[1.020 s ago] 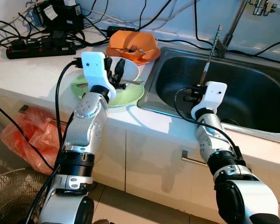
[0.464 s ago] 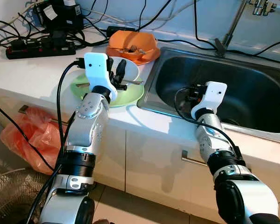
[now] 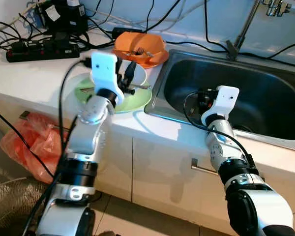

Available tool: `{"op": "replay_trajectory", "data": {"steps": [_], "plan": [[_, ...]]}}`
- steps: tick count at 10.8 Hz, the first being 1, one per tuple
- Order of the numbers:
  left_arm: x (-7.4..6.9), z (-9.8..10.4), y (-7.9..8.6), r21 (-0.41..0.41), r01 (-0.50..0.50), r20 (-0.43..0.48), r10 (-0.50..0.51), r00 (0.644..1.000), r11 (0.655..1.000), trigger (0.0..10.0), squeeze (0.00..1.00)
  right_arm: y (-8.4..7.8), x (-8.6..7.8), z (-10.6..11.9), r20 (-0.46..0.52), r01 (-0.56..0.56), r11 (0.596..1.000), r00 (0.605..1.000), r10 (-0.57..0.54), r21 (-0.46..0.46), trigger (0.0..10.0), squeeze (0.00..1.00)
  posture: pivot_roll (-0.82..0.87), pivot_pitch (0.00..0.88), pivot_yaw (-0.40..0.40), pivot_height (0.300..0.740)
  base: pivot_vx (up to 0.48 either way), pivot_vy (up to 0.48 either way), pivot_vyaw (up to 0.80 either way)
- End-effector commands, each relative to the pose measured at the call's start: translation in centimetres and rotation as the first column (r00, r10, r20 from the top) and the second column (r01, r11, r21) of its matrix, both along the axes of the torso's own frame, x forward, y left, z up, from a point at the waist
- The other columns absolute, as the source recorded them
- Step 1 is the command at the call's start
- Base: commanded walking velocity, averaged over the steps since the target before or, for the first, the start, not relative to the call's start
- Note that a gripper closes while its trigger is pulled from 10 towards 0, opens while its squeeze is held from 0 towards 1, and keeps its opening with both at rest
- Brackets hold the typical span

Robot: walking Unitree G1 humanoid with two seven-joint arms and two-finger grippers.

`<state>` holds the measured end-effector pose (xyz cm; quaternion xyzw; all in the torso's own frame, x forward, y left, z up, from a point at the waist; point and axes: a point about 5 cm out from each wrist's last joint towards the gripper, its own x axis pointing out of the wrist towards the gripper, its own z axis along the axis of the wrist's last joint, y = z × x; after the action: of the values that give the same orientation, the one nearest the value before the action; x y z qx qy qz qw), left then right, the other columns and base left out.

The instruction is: Kitchen organization

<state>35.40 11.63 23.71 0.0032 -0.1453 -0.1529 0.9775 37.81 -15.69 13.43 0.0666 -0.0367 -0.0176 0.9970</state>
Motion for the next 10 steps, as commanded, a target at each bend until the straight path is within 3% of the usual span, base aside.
{"op": "replay_trajectory", "data": {"steps": [1,4,5,8,10], "plan": [[-0.6,1.3,0.2,0.024,0.019,0.078,-0.021,0.997,1.0,10.0,0.0,-0.2,-0.4,-1.3,-0.056,0.005,1.0,0.998,-0.004,0.009,10.0,0.0,0.07,0.039,-0.039,0.74,0.0,0.0,0.0],[-2.0,2.7,-0.2,0.182,0.088,0.201,-0.125,0.972,0.979,10.0,0.0,-0.1,-0.4,-1.5,-0.061,0.001,1.0,0.998,-0.001,0.01,10.0,0.0,0.07,0.042,-0.042,0.74,0.0,0.0,0.0],[-3.3,2.5,-0.6,0.222,0.119,0.216,-0.168,0.962,0.968,10.0,0.0,-0.1,-0.4,-1.5,-0.064,0.002,1.0,0.998,-0.001,0.012,10.0,0.0,0.08,0.043,-0.045,0.74,0.0,0.0,0.0],[-4.0,0.1,-1.6,0.466,0.139,0.153,-0.235,0.96,0.874,10.0,0.0,0.1,-0.5,-1.6,-0.069,-0.001,1.0,0.998,0.002,0.012,10.0,0.0,0.08,0.045,-0.045,0.74,0.0,0.0,0.0],[-4.3,-1.3,-1.9,0.52,0.162,0.122,-0.261,0.958,0.839,10.0,0.0,-0.1,-0.5,-1.6,-0.068,0.007,1.0,0.998,-0.006,0.015,10.0,0.0,0.08,0.046,-0.044,0.74,0.0,0.0,0.0]]}}
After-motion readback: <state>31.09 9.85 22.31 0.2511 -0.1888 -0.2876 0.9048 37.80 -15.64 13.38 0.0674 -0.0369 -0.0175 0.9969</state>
